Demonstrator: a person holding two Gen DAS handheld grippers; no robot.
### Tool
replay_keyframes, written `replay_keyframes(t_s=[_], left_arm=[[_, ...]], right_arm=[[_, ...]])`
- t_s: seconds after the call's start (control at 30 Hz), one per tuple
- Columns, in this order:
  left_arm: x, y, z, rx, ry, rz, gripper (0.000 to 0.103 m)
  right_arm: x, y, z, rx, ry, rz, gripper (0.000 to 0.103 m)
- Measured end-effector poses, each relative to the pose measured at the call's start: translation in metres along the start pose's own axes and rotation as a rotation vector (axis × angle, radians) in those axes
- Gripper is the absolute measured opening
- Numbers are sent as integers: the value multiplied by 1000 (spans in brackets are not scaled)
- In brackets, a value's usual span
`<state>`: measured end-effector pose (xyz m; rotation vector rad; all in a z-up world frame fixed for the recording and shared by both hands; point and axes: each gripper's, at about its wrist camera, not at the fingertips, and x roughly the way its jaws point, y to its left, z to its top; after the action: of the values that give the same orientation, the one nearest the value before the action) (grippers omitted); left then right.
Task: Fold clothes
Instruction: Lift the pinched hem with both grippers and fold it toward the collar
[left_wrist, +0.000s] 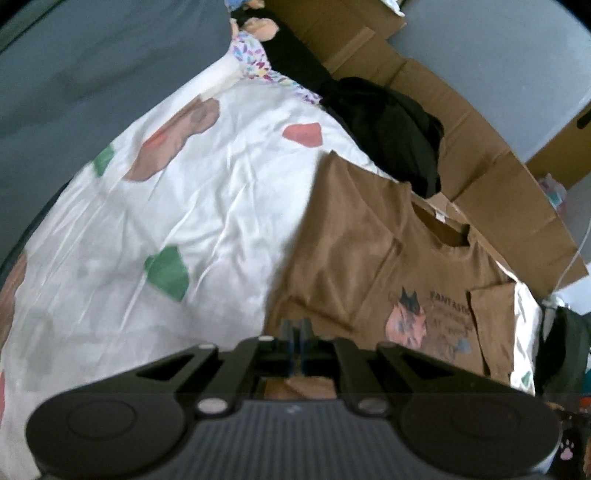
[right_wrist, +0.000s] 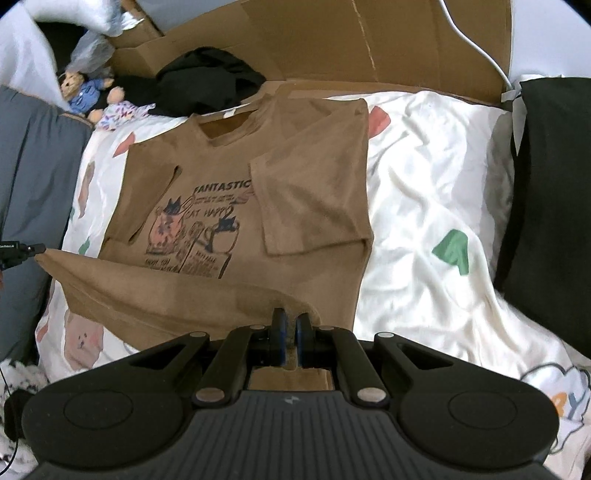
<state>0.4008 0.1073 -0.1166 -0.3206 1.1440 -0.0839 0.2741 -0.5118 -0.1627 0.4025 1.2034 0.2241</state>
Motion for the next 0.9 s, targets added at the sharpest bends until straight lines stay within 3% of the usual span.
replay_keyframes(t_s=[0.3,0.63,0.9], left_arm=[[47,-14,43,16,31,23,2],[87,-24,50,57,67,61,3],[108,-13,57,-18,14,-2,3]], right_arm=[[34,-10,40,4,-18,-23,5],[65,-22,72,-19,-26,-16,5],[83,-29,76,0,-15,-37,5]])
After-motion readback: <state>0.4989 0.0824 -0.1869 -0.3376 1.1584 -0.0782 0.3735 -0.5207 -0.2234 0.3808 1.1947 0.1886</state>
